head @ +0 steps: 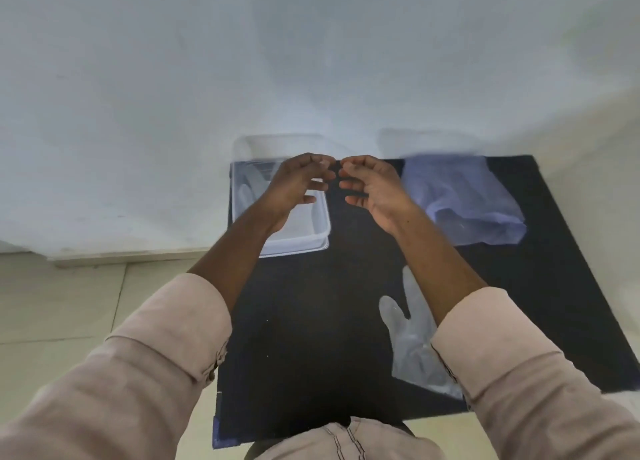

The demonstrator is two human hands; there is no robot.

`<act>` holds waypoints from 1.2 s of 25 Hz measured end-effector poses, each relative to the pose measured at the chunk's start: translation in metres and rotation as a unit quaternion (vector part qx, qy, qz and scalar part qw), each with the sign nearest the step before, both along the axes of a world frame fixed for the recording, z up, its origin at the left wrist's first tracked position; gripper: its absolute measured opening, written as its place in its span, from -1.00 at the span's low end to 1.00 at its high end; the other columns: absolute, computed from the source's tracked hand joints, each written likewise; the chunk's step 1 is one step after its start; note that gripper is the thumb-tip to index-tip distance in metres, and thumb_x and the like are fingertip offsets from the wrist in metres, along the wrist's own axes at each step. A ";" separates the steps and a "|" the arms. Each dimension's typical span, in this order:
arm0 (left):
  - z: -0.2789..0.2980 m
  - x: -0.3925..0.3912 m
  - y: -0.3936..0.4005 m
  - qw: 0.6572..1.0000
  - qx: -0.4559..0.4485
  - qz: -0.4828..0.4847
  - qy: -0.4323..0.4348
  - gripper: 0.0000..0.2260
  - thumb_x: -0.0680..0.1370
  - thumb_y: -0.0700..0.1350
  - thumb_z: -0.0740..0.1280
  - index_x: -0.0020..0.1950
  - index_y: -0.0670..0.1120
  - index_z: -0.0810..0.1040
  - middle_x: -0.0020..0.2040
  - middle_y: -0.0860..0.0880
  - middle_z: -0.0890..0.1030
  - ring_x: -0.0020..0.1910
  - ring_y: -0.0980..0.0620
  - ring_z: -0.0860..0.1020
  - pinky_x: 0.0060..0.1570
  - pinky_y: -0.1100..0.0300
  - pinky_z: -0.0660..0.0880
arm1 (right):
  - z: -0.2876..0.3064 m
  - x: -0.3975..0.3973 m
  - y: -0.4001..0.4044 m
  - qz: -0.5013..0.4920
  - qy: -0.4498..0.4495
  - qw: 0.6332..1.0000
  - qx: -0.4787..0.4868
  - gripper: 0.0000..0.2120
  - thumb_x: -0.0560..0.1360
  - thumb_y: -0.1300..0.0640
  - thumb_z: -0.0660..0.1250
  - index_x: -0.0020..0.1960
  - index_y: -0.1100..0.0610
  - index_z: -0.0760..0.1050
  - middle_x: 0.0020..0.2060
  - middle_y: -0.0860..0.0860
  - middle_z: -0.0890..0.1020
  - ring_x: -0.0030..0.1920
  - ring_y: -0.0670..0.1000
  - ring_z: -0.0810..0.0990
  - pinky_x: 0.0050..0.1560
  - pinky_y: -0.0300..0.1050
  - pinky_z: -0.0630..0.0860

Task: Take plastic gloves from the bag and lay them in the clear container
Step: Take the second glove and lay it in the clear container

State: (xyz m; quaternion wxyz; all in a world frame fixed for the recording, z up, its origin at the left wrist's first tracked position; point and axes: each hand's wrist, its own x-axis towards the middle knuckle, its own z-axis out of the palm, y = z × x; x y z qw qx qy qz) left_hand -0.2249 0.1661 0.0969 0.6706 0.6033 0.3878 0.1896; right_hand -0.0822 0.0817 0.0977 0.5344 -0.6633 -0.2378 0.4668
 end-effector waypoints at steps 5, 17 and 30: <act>0.000 0.034 -0.078 0.997 0.001 -0.072 0.003 -0.82 0.61 -0.04 0.26 0.14 -0.01 0.60 -0.07 0.04 0.68 -0.08 0.05 0.59 -0.01 0.07 0.45 | 0.006 0.022 -0.089 -0.043 -0.033 0.998 -0.014 -0.91 0.55 0.14 0.31 0.03 0.08 0.56 -0.05 0.02 0.66 -0.05 0.00 0.61 -0.06 -0.06 0.53; -0.050 0.089 -0.237 0.992 -0.047 -0.067 0.093 -0.81 0.61 -0.06 0.27 0.15 -0.04 0.61 -0.01 -0.02 0.69 -0.07 0.03 0.60 0.00 0.08 0.48 | -0.051 0.082 -0.254 -0.040 -0.023 0.995 -0.094 -0.93 0.52 0.11 0.32 -0.05 0.03 0.58 -0.06 0.07 0.67 -0.09 0.01 0.62 -0.14 -0.10 0.49; -0.139 0.004 -0.323 0.962 -0.040 0.062 0.262 -0.89 0.57 -0.20 0.32 0.03 -0.05 0.61 0.00 -0.06 0.65 -0.03 -0.01 0.59 -0.01 0.08 0.58 | -0.160 0.011 -0.353 -0.066 -0.177 0.926 -0.327 -0.56 0.42 0.10 0.46 0.15 0.21 0.31 0.03 0.22 0.62 -0.01 0.23 0.63 -0.09 0.07 0.55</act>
